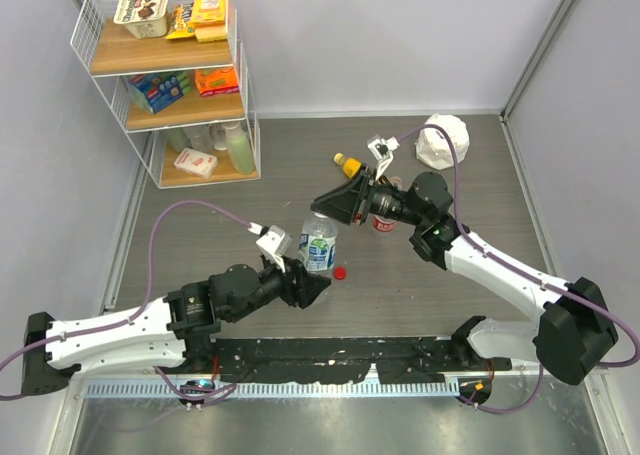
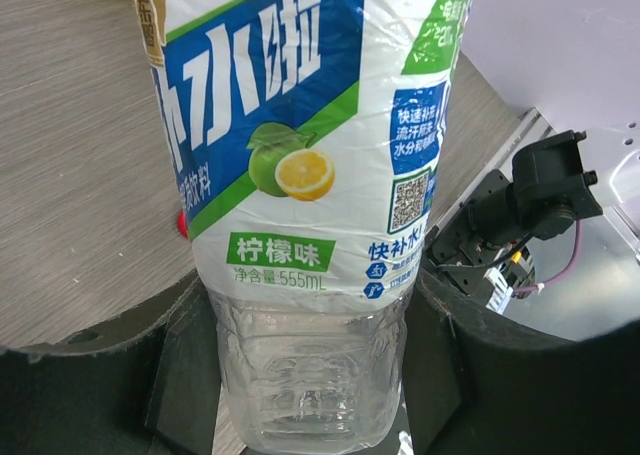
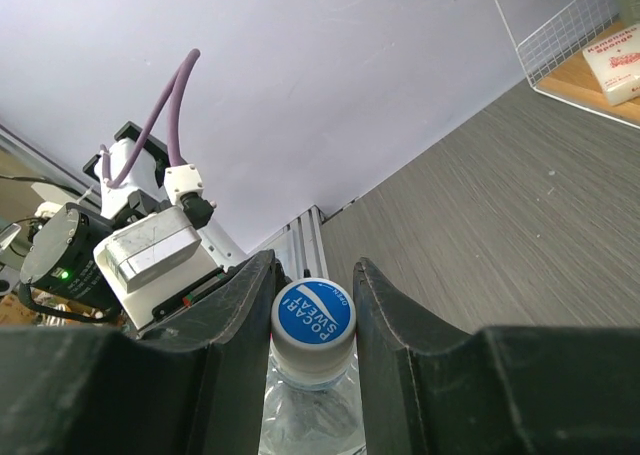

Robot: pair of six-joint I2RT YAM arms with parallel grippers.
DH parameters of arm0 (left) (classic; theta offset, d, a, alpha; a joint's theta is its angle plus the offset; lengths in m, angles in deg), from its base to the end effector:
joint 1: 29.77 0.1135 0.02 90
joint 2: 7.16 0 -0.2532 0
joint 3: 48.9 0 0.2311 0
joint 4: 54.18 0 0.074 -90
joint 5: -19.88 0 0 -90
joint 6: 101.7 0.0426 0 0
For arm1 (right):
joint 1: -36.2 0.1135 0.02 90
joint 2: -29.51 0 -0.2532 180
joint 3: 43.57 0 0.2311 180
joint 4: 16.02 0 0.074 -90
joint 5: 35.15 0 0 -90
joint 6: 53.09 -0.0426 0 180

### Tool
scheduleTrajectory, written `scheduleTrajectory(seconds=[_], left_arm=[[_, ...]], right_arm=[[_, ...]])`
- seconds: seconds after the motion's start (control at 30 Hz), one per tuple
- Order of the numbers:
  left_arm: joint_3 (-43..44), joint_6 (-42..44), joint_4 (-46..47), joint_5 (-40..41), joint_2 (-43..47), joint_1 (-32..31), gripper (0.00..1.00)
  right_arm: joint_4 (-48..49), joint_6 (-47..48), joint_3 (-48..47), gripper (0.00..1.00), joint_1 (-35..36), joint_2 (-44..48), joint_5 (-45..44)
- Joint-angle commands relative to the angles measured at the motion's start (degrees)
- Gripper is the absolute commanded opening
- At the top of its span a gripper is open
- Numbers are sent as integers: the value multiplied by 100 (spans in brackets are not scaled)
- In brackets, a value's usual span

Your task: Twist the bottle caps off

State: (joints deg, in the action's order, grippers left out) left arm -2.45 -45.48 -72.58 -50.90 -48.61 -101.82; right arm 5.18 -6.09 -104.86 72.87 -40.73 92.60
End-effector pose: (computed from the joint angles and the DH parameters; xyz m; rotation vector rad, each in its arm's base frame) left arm 0.0662 -0.1589 0.2748 0.3815 1.8720 -0.9997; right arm 0.1993 0.1809 0.3387 -0.5442 1.5103 1.5624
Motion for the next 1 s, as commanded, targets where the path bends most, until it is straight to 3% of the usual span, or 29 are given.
scheduleTrajectory(seconds=[0.0,0.13,0.17,0.2,0.27,0.33,0.4,0.77,0.97], left_arm=[[-134,-6,-25,-86,128,-63,0],[-160,-67,-121,-6,67,-55,0],[-152,-85,-156,29,6,-63,0],[-143,-94,-174,55,-29,-55,0],[-99,-137,-253,99,-152,-63,0],[-73,-146,-306,160,-284,-55,0],[-37,-164,-385,266,-416,-63,0],[534,-524,-1334,1487,-1277,-55,0],[920,-682,-1826,2058,-1848,-63,0]], right_arm=[[-91,240,-175,2,25,361,-383],[-451,310,-289,26,7,406,-752],[-539,345,-315,38,7,423,-883],[-636,389,-359,43,7,423,-928],[-828,415,-429,62,7,432,-1068],[-1066,442,-500,85,7,441,-1262],[-1355,468,-570,92,7,450,-1594],[-3403,486,-1405,94,69,89,-3054],[-3792,275,-1528,94,314,-165,-3757]])
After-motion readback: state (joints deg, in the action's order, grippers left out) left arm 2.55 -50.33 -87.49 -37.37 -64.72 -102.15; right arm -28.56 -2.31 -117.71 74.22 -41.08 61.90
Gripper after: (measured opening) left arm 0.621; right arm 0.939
